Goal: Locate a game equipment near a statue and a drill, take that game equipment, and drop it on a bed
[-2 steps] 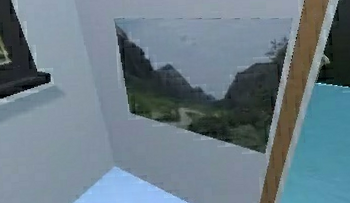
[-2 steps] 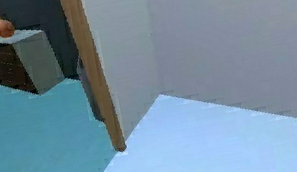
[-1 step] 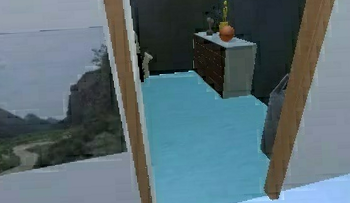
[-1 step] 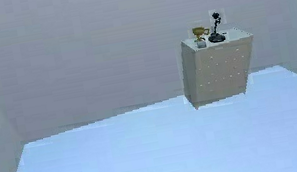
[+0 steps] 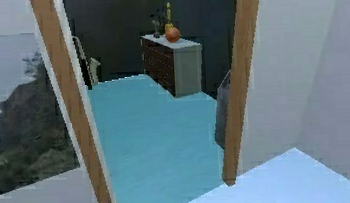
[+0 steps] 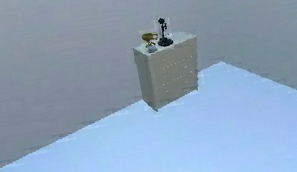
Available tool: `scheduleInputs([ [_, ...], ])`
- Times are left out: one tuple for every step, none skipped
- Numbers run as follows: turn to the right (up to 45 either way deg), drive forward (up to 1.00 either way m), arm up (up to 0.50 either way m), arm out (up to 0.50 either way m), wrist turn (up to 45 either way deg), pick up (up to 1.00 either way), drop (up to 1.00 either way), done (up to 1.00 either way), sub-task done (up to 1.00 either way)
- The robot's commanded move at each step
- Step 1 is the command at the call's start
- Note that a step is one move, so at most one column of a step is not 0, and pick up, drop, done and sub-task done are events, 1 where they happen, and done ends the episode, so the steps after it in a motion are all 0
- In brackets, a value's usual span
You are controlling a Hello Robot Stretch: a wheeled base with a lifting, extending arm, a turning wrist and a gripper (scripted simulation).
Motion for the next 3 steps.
scheduleInputs([
  [0.0,0.35,0.00,0.00,0.0,0.00,0.00,0.00,0.00],
  [15.0,0.00,0.00,0.00,0.0,0.00,0.00,0.00,0.00],
  [0.0,0.60,0.00,0.00,0.0,0.00,0.00,0.00,0.00],
])
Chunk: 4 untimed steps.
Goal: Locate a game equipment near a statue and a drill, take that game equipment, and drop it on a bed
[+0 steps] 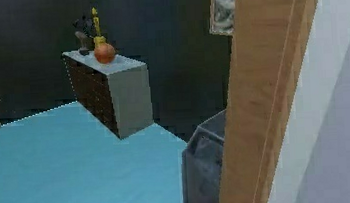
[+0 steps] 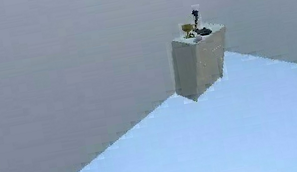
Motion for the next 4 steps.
scheduleInputs([
  [-36.0,0.00,0.00,0.00,0.0,0.00,0.00,0.00,0.00],
  [0.0,0.45,0.00,0.00,0.0,0.00,0.00,0.00,0.00],
  [6.0,0.00,0.00,0.00,0.0,0.00,0.00,0.00,0.00],
  [3.0,0.00,0.00,0.00,0.0,0.00,0.00,0.00,0.00],
])
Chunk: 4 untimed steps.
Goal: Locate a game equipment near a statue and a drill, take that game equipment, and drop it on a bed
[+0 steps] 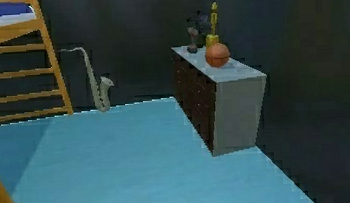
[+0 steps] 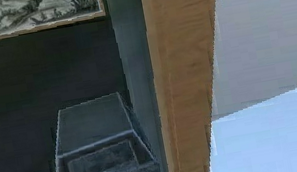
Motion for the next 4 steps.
scheduleInputs([
  [0.0,1.00,0.00,0.00,0.0,0.00,0.00,0.00,0.00],
  [0.0,0.55,0.00,0.00,0.0,0.00,0.00,0.00,0.00],
  [-27.0,0.00,0.00,0.00,0.0,0.00,0.00,0.00,0.00],
  [0.0,0.20,0.00,0.00,0.0,0.00,0.00,0.00,0.00],
])
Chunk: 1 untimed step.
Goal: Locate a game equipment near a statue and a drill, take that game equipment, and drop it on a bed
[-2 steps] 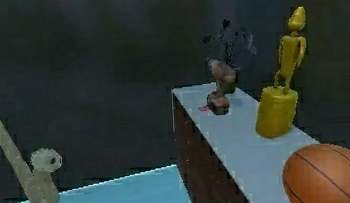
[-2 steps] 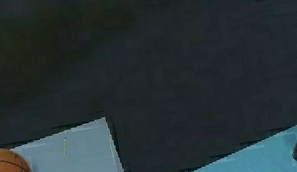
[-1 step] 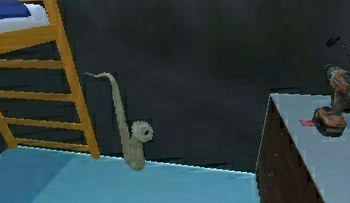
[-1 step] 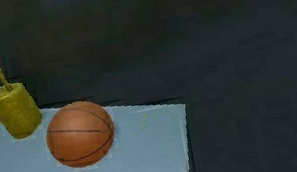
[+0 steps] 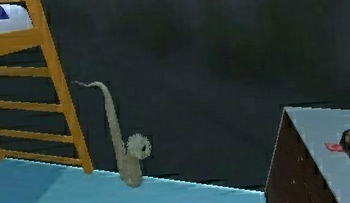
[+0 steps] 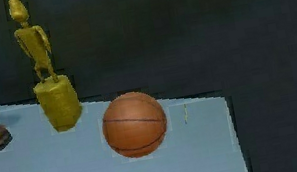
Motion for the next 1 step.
scheduleInputs([
  [12.0,0.00,0.00,0.00,0.0,0.00,0.00,0.00,0.00],
])
